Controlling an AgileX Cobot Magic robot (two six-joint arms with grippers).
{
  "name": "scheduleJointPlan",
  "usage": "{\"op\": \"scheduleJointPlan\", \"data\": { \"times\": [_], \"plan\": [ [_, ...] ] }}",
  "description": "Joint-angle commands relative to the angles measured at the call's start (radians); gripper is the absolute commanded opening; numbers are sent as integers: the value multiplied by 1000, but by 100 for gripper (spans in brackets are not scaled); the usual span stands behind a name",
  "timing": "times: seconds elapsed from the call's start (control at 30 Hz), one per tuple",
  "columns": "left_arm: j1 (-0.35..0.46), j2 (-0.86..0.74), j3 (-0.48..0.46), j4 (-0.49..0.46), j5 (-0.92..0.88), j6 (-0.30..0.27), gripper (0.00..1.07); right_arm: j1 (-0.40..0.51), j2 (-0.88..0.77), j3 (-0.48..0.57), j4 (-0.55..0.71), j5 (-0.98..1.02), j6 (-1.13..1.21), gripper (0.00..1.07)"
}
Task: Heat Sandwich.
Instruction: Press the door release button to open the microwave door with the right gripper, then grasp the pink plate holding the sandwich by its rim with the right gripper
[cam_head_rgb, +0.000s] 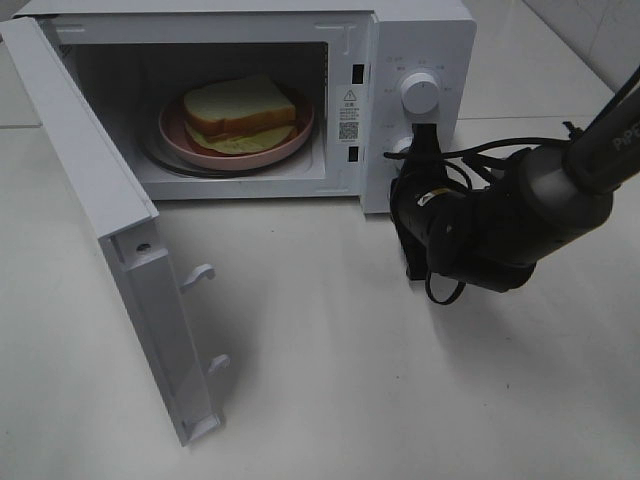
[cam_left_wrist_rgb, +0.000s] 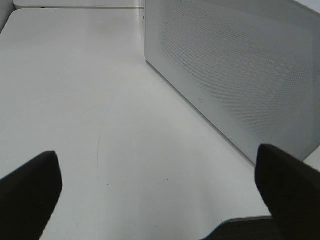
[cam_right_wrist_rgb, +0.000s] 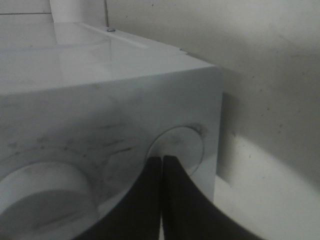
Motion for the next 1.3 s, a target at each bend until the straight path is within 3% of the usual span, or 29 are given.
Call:
{"op": "scheduleJointPlan", "data": {
  "times": [0.03, 0.4, 0.53, 0.87, 1.13, 1.3],
  "plan": [
    [1, -6, 0, -2, -11, -6, 98, 17, -50, 25, -20, -1, -7, 0],
    [1, -6, 0, -2, -11, -6, 98, 29, -170, 171, -83, 43, -6, 0],
    [1, -6, 0, -2, -11, -6, 98, 29, -282, 255, -205, 84, -5, 1],
    [1, -6, 0, -2, -11, -6, 98, 25, -409, 273, -399, 287, -100, 2],
    [1, -6, 0, -2, -11, -6, 98, 25, -535, 268, -437, 578, -450, 2],
    [1, -6, 0, -2, -11, -6, 98, 25, -591, 210, -437, 829, -728, 3]
  ]
}}
